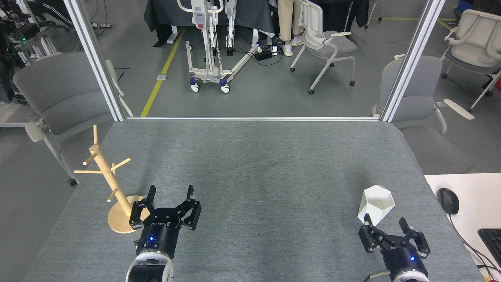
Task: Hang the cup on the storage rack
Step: 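Move the right gripper down toward the white hexagonal cup, then close the right gripper on the white cup's rim and grip it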
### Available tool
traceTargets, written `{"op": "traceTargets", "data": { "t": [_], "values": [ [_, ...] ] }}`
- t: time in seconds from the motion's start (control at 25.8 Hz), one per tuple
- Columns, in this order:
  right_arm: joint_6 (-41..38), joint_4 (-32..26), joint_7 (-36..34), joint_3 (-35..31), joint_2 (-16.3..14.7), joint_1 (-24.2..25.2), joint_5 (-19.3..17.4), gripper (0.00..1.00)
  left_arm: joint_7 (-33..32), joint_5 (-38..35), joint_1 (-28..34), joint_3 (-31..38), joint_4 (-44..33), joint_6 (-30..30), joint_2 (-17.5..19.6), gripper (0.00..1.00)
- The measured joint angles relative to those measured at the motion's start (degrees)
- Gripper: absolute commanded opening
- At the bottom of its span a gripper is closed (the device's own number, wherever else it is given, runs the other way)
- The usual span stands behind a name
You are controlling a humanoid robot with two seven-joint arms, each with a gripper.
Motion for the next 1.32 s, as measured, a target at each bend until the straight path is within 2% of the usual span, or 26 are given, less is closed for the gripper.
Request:
{"op": "traceTargets", "data": {
  "t": [0.54,1.32],
  "values": [
    [5.5,8.9,-2.7,0.1,-0.6,-5.9,-0.3,1.00,0.1,0.0,-0.2,-1.1,1.4,0.1,0.0,1.00],
    [5.7,14.0,-3.1,0.3,-0.7,-9.3,0.0,1.00,0.0,0.0,-0.7,-1.3,2.2,1.0,-0.1,0.99]
  ]
}}
